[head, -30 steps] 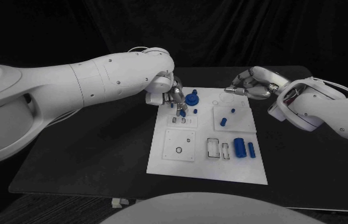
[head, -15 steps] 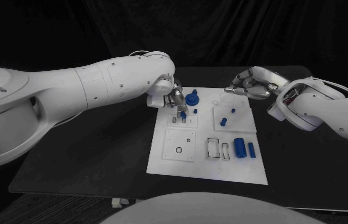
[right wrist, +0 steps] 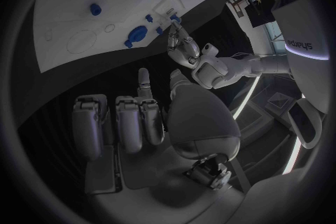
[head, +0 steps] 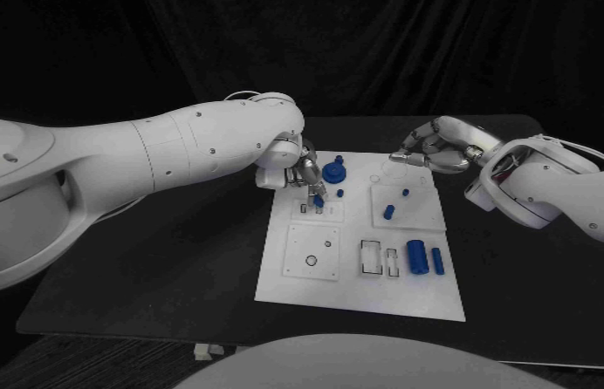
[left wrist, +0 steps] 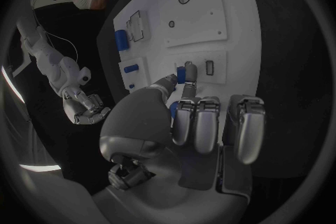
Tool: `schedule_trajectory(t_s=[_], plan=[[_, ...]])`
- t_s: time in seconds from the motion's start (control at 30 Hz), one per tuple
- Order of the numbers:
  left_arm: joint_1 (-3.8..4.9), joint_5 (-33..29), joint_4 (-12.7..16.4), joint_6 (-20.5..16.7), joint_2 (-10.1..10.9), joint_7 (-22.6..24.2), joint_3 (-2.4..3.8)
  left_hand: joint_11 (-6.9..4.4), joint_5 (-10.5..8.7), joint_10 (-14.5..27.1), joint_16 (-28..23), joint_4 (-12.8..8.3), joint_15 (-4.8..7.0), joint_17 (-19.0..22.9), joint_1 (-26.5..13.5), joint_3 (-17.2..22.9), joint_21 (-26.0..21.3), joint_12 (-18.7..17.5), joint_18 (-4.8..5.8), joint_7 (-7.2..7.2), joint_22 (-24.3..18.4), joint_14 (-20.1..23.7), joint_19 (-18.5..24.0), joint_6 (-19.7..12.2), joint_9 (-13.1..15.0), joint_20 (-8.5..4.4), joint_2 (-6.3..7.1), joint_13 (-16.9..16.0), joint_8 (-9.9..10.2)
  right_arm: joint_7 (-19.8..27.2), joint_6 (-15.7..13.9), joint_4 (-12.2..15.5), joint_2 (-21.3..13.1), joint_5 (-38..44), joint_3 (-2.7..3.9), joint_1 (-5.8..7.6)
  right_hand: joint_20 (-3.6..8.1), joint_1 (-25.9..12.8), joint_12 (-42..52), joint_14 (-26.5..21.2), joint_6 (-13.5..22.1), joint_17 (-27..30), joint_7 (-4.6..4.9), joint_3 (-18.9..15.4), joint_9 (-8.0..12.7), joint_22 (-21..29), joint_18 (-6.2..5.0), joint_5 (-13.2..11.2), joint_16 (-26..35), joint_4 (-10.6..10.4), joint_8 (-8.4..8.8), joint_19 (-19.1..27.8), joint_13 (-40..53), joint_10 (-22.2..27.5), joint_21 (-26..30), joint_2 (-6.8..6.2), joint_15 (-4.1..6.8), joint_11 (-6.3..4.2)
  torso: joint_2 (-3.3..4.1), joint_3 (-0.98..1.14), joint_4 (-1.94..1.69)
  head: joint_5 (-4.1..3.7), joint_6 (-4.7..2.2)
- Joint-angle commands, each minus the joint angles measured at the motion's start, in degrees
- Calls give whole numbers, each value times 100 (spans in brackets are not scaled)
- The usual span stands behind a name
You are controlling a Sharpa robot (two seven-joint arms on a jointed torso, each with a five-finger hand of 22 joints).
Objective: Assemble the parts on the task board
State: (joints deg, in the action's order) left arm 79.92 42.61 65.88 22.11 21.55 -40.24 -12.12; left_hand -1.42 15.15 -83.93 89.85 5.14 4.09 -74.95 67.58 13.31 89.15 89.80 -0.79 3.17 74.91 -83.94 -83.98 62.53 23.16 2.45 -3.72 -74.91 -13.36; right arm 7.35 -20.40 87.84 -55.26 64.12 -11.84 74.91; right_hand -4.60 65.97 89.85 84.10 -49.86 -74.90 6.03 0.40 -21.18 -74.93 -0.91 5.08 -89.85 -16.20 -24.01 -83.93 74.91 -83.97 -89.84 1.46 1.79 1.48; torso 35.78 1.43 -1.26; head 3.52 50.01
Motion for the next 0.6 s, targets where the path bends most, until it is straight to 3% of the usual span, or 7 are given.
schedule_trajectory(t_s=[0.03, 0.27, 0.4, 0.6], plan=[[-15, -59, 2, -27, -2, -23, 5, 25, -22, -607, 15, 3, -8, -1505, -49, 20, -20, 20, 29, -18, 1328, -606, -468, -33, 7, -2, -16, -1509, 23, -55, 10, -1, 1, 2, 4, -16, -39, 24, 15, 590, 43, -1510, 2, -33, -6, -1507, 91, 30, -15, -6, -35, -607, 1509, -603, -16, 18, -42, 56, -1, 4, 0, 6, -1], [-25, -29, 7, 6, 1, -58, 4, 30, -40, -607, 15, -4, -12, -1505, -49, 30, -30, 20, 25, -10, 1312, -606, -456, -55, 18, 1, -4, -1509, 37, -58, 16, -4, 3, 2, 4, -19, -39, 24, 15, 590, 43, -1510, 2, -33, -6, -1507, 91, 30, -15, -6, -35, -607, 1509, -603, -16, 18, -42, 56, -5, 6, 3, 13, -1], [-34, 290, 50, 9, 7, -45, 4, 21, -220, -607, 15, -4, -10, -1505, -76, 41, -25, 20, 28, -29, 1325, -606, -465, 13, 100, 6, 13, -1509, -5, -64, 22, -8, 6, 2, 4, -21, -41, 35, 15, 590, 47, -1510, 4, -38, -6, -1507, 91, 35, -15, -5, -38, -607, 1509, -603, -16, 18, -43, 57, -8, 6, 8, 30, -1], [-43, 497, 76, -5, 1, -67, 4, -1, -209, -607, 15, -12, 8, -1505, -78, 60, -22, 20, 29, -55, 1331, -606, -470, 68, 152, -5, 12, -1509, -45, -72, 38, -10, 13, 2, 4, -24, -41, 38, 15, 590, 48, -1510, 4, -39, -6, -1507, 91, 36, -15, -4, -38, -607, 1509, -603, -16, 19, -43, 58, -6, 4, 4, 37, -1]])
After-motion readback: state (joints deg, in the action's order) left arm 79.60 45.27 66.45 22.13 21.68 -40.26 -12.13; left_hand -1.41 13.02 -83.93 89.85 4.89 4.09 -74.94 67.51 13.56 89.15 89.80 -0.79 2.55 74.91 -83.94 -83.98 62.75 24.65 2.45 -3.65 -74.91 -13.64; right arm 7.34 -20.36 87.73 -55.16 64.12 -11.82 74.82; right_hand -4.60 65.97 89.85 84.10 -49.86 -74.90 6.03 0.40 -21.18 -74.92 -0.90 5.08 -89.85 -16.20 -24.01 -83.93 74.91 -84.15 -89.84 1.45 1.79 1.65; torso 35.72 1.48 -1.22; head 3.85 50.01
